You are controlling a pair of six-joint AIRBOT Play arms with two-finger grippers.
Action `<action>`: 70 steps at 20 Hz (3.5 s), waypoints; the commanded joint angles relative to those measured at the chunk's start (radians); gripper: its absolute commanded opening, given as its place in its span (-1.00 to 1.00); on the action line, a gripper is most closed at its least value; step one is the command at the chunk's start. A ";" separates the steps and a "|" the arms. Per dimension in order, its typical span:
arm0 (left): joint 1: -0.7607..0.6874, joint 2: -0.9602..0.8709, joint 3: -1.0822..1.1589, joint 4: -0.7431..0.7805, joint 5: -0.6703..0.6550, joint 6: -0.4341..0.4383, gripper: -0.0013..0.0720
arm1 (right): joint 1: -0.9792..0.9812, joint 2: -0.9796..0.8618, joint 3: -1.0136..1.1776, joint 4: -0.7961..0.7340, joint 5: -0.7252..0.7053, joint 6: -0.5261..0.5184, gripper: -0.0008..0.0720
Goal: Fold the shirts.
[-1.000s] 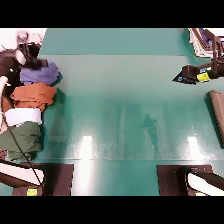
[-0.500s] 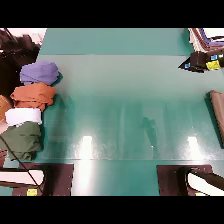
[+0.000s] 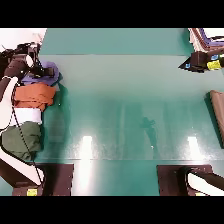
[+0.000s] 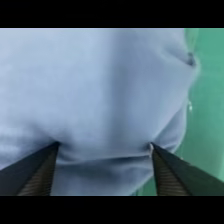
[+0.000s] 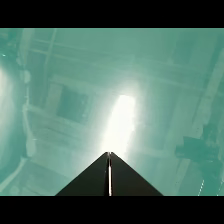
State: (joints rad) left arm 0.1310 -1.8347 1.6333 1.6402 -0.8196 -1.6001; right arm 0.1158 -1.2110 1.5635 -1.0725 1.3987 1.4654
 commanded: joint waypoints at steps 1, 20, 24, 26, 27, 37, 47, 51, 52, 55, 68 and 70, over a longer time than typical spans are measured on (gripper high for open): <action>0.001 -0.030 0.018 0.000 -0.027 0.000 -0.27 | 0.001 0.000 0.001 0.000 -0.003 0.000 -0.94; -0.219 0.705 0.389 -0.064 -0.364 0.130 -0.91 | -0.001 0.188 0.002 0.000 -0.303 -0.028 -0.94; -0.504 0.701 0.216 -0.062 -0.419 0.050 -0.91 | -0.001 0.220 0.002 0.000 -0.298 -0.028 -0.94; -0.660 0.680 0.069 -0.071 -0.412 -0.003 -0.91 | -0.002 0.238 0.002 0.000 -0.298 -0.028 -0.94; -0.735 0.663 0.002 -0.088 -0.403 -0.008 -0.91 | -0.002 0.249 0.002 0.000 -0.298 -0.028 -0.94; -0.814 0.523 -0.101 0.042 -0.326 0.006 0.70 | -0.001 0.300 0.002 0.000 -0.240 -0.027 -0.94; -0.108 0.459 -0.438 -0.344 -0.204 0.064 0.70 | 0.001 0.269 0.001 0.009 -0.190 -0.026 -0.94; -0.071 0.348 -0.452 -0.386 -0.200 0.096 0.70 | 0.001 0.219 0.001 0.009 -0.119 -0.025 -0.94; -0.071 0.324 -0.452 -0.440 -0.187 0.128 0.70 | 0.001 0.211 0.001 0.010 -0.114 -0.025 -0.94; -0.075 0.276 -0.452 -0.564 -0.143 0.191 0.70 | 0.001 0.204 0.001 0.008 -0.114 -0.025 -0.94; -0.101 0.299 -0.235 -0.552 -0.151 0.196 -0.90 | -0.058 0.236 -0.326 -0.003 -0.018 0.027 -0.94; -0.101 0.306 -0.166 -0.552 -0.172 0.196 -0.90 | -0.066 0.237 -0.536 0.008 -0.051 0.030 0.01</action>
State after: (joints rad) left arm 0.0269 -1.5455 1.3758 1.0843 -0.9684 -1.4075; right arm 0.0666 -0.9829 1.2449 -1.0744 1.3563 1.4799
